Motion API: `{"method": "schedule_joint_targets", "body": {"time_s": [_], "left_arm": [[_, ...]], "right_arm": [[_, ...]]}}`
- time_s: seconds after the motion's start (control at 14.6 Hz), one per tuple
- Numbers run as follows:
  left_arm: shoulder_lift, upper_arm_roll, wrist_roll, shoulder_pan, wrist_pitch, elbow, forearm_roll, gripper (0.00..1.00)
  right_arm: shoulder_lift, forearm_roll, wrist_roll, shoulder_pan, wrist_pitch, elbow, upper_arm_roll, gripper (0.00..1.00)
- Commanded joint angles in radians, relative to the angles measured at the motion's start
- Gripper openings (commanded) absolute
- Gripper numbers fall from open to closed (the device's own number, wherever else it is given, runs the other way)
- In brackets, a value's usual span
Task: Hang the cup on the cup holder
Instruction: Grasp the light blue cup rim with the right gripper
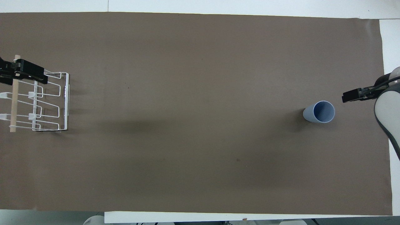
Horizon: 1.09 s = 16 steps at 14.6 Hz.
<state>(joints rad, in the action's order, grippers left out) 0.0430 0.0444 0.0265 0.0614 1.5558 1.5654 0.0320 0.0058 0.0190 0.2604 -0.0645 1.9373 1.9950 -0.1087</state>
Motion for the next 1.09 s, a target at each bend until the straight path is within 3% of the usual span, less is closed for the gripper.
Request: {"method": "schedule_joint_targets", "body": {"time_s": [0.0, 0.41, 0.61, 0.89, 1.02], "left_arm": [[-0.014, -0.003, -0.007, 0.003, 0.001, 0.015, 0.005, 1.00], [-0.015, -0.003, -0.008, -0.005, -0.002, 0.018, 0.005, 1.00], [-0.026, -0.004, -0.011, -0.008, -0.006, 0.036, 0.005, 1.00], [-0.034, -0.006, -0.010, -0.009, 0.003, 0.055, 0.003, 1.00], [-0.035, -0.008, -0.005, -0.012, 0.003, 0.058, 0.005, 1.00]], "right_arm": [[0.000, -0.028, 0.025, -0.005, 0.072, 0.071, 0.003, 1.00], [0.026, -0.030, 0.114, -0.015, 0.144, 0.160, 0.001, 0.90], [0.048, -0.030, 0.115, -0.017, 0.172, 0.179, 0.001, 0.80], [0.051, -0.028, 0.112, -0.005, 0.190, 0.194, 0.003, 0.30], [0.049, -0.030, 0.115, -0.006, 0.187, 0.194, 0.003, 0.11]]}}
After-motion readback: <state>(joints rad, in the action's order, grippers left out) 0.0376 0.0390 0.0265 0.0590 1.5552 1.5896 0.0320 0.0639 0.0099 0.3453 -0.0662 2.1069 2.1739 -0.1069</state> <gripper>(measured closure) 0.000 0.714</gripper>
